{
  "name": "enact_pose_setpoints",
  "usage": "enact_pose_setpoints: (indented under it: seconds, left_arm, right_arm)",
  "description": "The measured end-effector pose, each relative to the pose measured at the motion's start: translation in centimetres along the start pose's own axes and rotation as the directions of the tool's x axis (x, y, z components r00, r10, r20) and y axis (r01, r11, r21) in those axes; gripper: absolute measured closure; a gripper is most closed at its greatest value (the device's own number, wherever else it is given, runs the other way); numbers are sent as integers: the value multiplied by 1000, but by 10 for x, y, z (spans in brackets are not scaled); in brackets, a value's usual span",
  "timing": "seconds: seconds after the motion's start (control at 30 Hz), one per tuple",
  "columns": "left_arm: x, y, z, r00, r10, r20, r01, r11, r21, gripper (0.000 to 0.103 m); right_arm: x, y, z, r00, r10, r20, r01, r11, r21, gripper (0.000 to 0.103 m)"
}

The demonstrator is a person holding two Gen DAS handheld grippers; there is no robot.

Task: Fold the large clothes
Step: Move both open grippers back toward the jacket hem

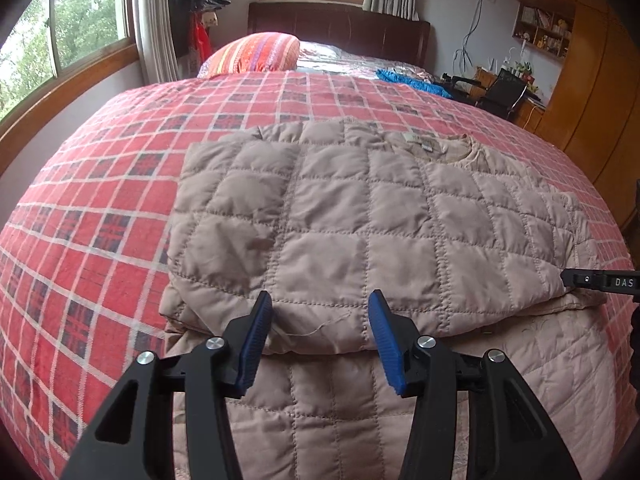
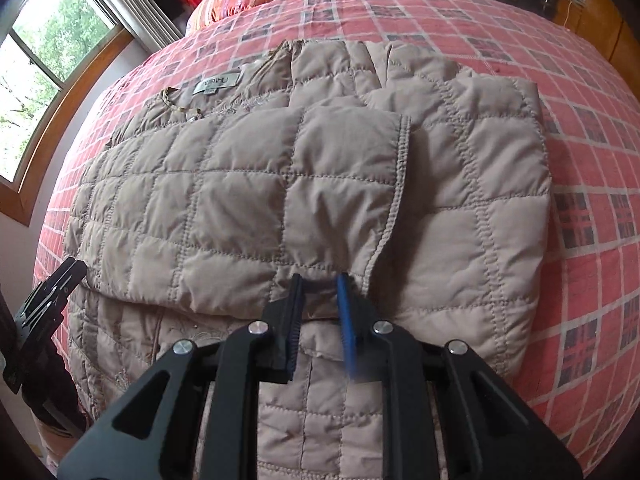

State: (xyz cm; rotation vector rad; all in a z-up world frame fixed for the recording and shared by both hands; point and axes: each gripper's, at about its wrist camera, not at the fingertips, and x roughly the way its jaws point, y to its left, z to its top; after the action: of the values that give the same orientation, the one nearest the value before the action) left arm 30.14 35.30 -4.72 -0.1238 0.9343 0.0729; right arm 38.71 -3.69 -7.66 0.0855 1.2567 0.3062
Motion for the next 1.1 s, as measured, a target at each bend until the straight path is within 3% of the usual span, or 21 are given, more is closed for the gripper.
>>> enact_pose_setpoints:
  seconds: [0.53,0.7,0.77,0.83,0.87,0.93,1.1]
  left_arm:
    - [18,5,-7,1000,-18,-1,18,1000,18,52]
    - [14,1,-7,1000,5,-7,-4,999,50,51]
    - [1,-1,-8,999,42,-4,-41,997,66,51]
    - [-24,-3,-14,994,99,34,-102,991,85,50]
    - [-37,-4,-18,994,89,56,-94,991,93,49]
    - [-71,-5,-32,993,74,97,-85,990,112,38]
    - [-129,1,-75,993,50,112,-66,987,148,26]
  right_arm:
    - [10,-5,-7,999,9,32,-8,1000,-27,88]
    - [6,-4,-5,999,15,30,-14,1000,-16,86]
    - [-8,-4,-9,997,51,55,-50,999,-22,78]
    - [-32,-2,-22,990,102,101,-98,994,-44,63]
    - [-43,-3,-29,987,114,116,-107,992,-60,53]
    - [-61,-1,-47,985,108,132,-96,991,-93,52]
    - [-95,-2,-114,989,89,115,-71,987,-147,52]
